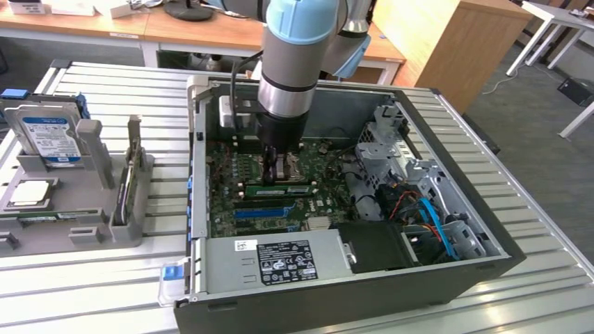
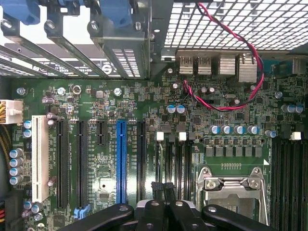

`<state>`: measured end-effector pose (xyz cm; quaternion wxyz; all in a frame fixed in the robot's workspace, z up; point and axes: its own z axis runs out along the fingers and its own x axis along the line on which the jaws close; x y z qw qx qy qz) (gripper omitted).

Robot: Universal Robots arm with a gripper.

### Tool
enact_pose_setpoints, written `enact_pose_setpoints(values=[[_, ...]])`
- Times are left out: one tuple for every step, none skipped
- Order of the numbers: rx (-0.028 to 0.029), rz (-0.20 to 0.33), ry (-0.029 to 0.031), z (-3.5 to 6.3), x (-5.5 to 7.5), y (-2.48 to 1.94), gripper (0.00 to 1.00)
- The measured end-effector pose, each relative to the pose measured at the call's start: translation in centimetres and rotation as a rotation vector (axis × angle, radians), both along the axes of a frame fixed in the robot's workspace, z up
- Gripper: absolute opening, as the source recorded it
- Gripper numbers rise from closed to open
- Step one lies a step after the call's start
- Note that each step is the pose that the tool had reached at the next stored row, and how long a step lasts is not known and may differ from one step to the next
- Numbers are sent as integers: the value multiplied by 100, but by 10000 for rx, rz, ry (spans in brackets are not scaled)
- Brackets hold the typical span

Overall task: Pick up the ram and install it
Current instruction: 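Press down the ram until it locks into place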

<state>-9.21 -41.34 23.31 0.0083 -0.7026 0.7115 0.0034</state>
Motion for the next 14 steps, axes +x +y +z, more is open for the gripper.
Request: enact_pose_setpoints(values=[[0, 0, -1, -1, -1, 1, 10], [4, -3, -3, -3, -9, 5, 10], [3, -2, -2, -3, -18, 6, 10], [2, 0, -2, -3, -28, 6, 10], [2, -1, -2, -3, -32, 6, 10], [2, 0, -2, -3, -32, 6, 10], [1, 1, -2, -3, -32, 6, 10], [0, 0, -1, -3, -32, 6, 10], [-1, 0, -1, -3, -32, 6, 10], [0, 0, -1, -3, -32, 6, 10], [1, 0, -1, -4, -32, 6, 10], [1, 1, -2, -4, -30, 6, 10], [3, 0, -2, -5, -22, 6, 10], [2, 0, -2, -4, -15, 6, 10]])
